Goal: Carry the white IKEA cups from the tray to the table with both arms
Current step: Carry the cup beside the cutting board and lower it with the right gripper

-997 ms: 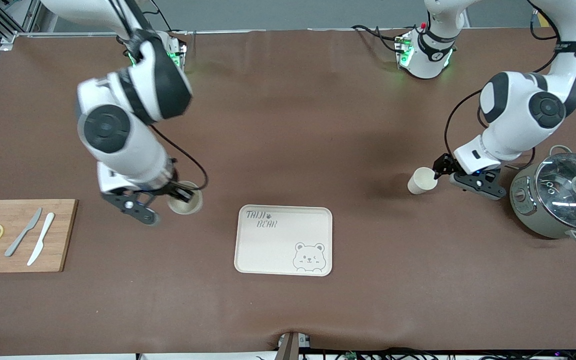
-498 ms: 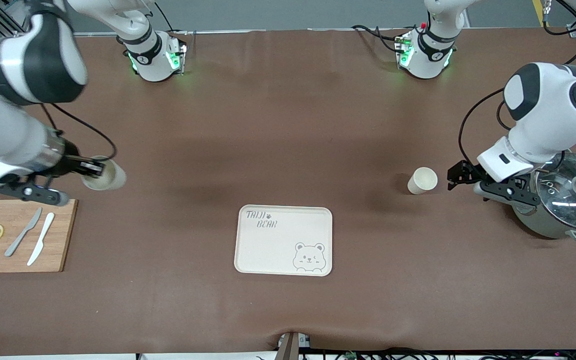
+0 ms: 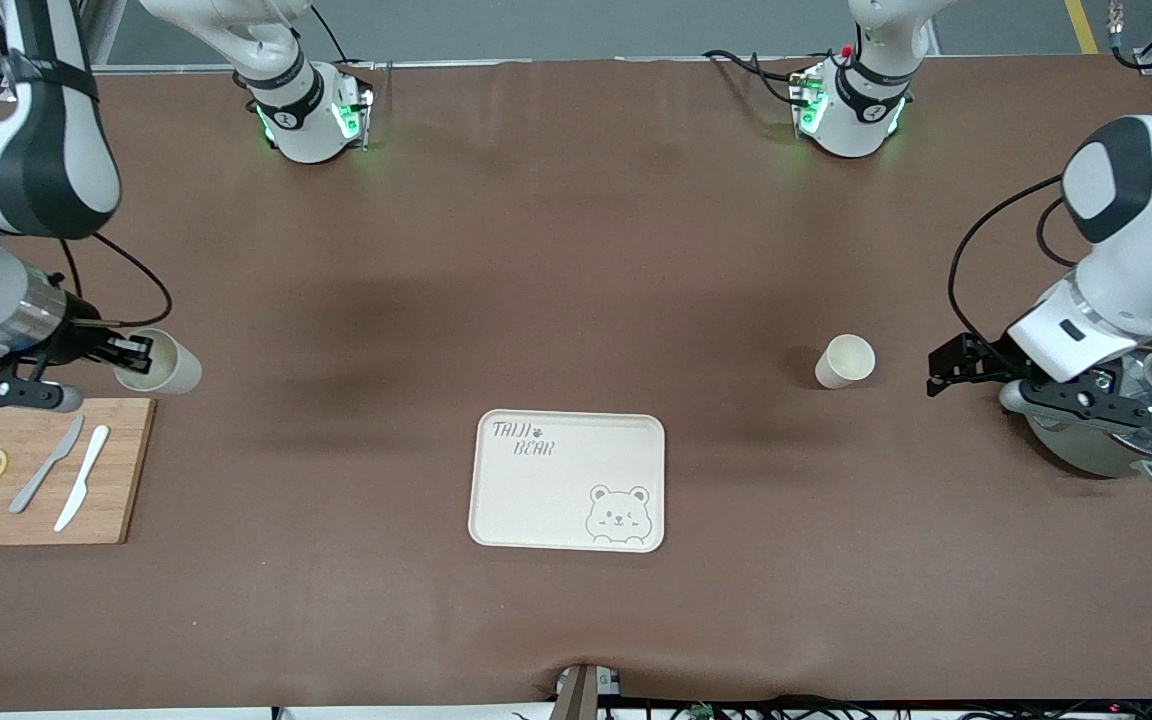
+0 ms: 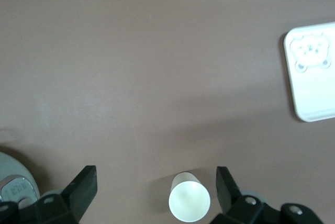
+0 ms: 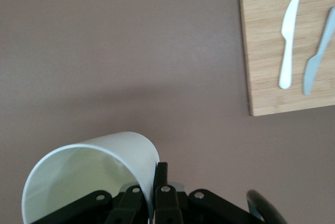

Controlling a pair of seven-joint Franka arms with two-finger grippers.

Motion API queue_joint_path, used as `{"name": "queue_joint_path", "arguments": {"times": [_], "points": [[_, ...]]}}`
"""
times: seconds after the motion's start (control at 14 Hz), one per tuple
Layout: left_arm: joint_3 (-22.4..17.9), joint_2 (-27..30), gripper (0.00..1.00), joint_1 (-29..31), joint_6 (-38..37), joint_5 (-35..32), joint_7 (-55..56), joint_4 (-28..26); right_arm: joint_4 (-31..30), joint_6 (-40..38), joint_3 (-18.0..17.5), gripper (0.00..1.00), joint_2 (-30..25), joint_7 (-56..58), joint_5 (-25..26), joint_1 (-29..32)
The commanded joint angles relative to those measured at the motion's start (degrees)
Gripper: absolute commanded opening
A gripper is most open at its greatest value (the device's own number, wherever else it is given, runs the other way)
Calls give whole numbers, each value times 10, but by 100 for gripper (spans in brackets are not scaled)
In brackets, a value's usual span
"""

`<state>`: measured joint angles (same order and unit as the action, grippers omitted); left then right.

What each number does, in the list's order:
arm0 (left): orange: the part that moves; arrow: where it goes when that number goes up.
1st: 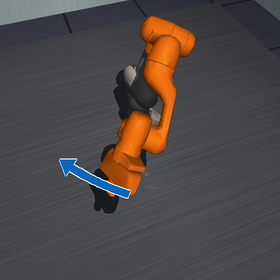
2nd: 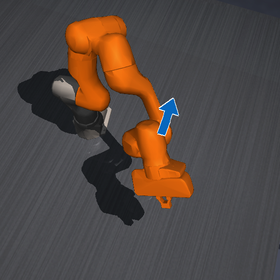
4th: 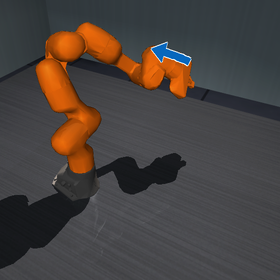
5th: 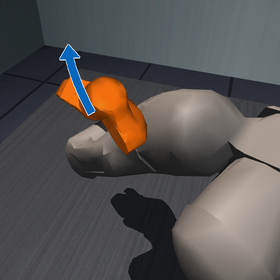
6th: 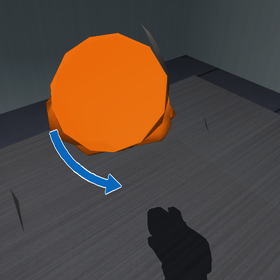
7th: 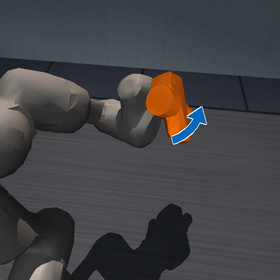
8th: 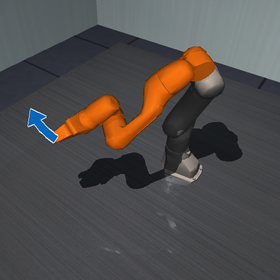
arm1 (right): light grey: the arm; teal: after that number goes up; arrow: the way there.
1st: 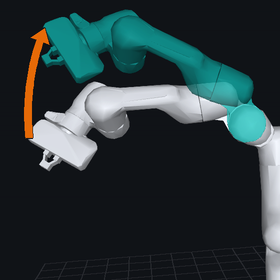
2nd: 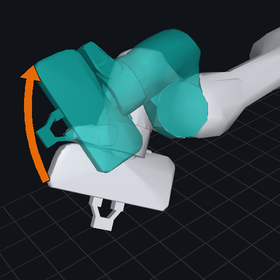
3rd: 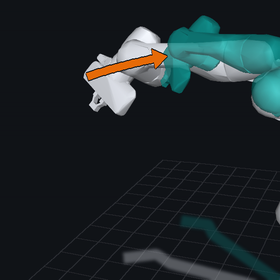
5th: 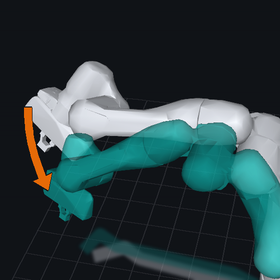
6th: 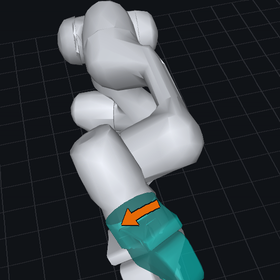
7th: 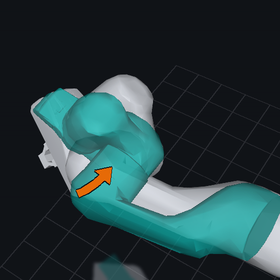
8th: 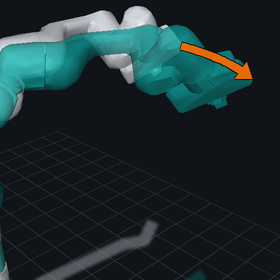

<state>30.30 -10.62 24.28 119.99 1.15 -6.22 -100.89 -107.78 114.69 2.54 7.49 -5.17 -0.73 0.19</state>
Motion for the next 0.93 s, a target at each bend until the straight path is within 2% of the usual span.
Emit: {"name": "queue_joint_path", "arguments": {"times": [0.0,0.21,0.71,0.78,0.85], "points": [[5,-19,100,-7,-21,-11,44,36,-52,60,-10,0,-18,1,-22,17],[6,-22,100,-20,-21,-11,66,46,-89,150,-11,0,3,0,-23,16],[1,-25,100,-24,-25,-12,68,54,-123,338,-13,0,109,-2,-24,11],[-21,-22,100,-54,-33,-11,69,55,-123,356,-14,0,121,-2,-24,10],[-74,-19,100,-108,-39,-11,80,56,-123,373,-14,0,132,-2,-25,9]]}}
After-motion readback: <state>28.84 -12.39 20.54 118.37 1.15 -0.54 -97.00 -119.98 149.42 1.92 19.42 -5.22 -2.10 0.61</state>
